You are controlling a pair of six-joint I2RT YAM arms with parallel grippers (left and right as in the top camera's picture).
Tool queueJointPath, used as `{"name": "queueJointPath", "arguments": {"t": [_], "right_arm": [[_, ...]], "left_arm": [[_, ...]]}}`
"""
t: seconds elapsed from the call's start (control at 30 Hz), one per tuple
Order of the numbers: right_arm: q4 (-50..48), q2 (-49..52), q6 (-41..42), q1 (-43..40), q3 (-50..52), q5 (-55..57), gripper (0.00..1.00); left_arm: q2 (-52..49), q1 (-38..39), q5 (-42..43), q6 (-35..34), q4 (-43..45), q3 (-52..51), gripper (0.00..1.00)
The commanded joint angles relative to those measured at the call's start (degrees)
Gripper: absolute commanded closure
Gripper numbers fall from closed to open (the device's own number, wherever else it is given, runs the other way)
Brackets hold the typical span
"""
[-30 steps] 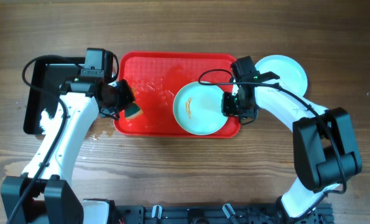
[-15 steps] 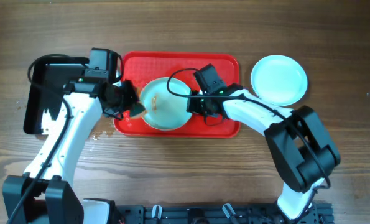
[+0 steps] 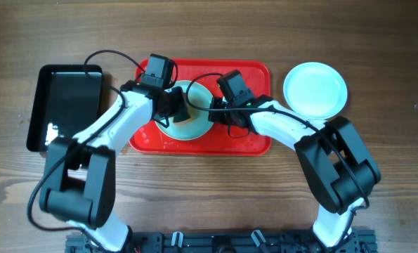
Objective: Clean dirty plates on tray and stack at the side
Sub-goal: 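Scrub the last plate with the sponge in the left gripper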
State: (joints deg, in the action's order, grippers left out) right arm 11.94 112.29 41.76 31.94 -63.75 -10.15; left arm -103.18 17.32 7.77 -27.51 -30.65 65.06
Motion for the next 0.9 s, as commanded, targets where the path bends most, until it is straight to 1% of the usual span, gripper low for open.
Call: {"name": "queueJointPath", "arguments": {"t": [0.0, 0.07, 0.13, 0.23, 0.3, 0.37, 0.4, 0.53, 0.6, 0.7, 0.73, 0.77, 0.8, 0.87], "right_arm": [[0.72, 2.47, -1.09, -0.17, 0.74, 0.07, 0.96], [2.54, 2.45, -1.09, -0.17, 0.13, 0.13, 0.96], [11.02, 2.43, -1.31, -0.20, -4.13, 3.50, 0.96], [16.44, 2.38, -2.78, -0.17, -7.19, 4.22, 0.96], [17.73, 2.36, -2.73, -0.17, -7.26, 4.22, 0.96], [18.14, 2.36, -2.73, -0.17, -7.30, 4.22, 0.96], [18.14, 2.36, -2.73, -0.17, -7.30, 4.22, 0.96], [18.12, 2.36, -2.64, -0.17, -7.30, 4.22, 0.96], [18.23, 2.36, -2.75, -0.17, -7.30, 3.85, 0.95], [18.14, 2.36, -2.73, -0.17, -7.30, 3.78, 0.96], [18.14, 2.36, -2.73, -0.17, -7.30, 3.78, 0.96], [18.18, 2.36, -2.73, -0.17, -7.30, 3.78, 0.96], [18.21, 2.36, -2.73, -0.17, -7.30, 3.78, 0.96], [18.12, 2.36, -2.73, -0.17, -7.30, 3.80, 0.96]], "left_arm": [[-2.21, 0.48, 5.14, 0.04, 2.73, -0.31, 0.96], [-2.23, 0.90, 5.07, 0.07, 3.74, -0.31, 0.96], [-2.23, 0.94, 5.07, 0.07, 3.93, -0.31, 0.96], [-2.23, 0.96, 5.07, 0.07, 4.59, -0.31, 0.96], [-2.29, 1.07, 5.07, -0.17, 4.74, -0.31, 0.96], [-2.78, 1.79, 5.11, -3.28, 4.74, -0.31, 0.96], [-2.93, 2.36, 5.31, -3.67, 4.83, -0.31, 0.96], [-3.04, 6.32, 5.20, -4.52, 4.79, -0.31, 0.96], [-3.34, 7.02, 1.31, -4.50, 4.09, -0.31, 0.96], [-5.35, 6.86, 0.42, -4.50, 3.63, -0.31, 0.96], [-6.73, 6.84, -1.44, -4.48, 2.91, -0.31, 0.96], [-7.76, 6.84, -4.33, -4.48, 1.90, -0.31, 0.96], [-8.76, 6.78, -10.29, -4.48, -0.66, -0.31, 0.96], [-8.81, 6.01, -16.79, -4.48, -3.93, -0.28, 0.96]]}}
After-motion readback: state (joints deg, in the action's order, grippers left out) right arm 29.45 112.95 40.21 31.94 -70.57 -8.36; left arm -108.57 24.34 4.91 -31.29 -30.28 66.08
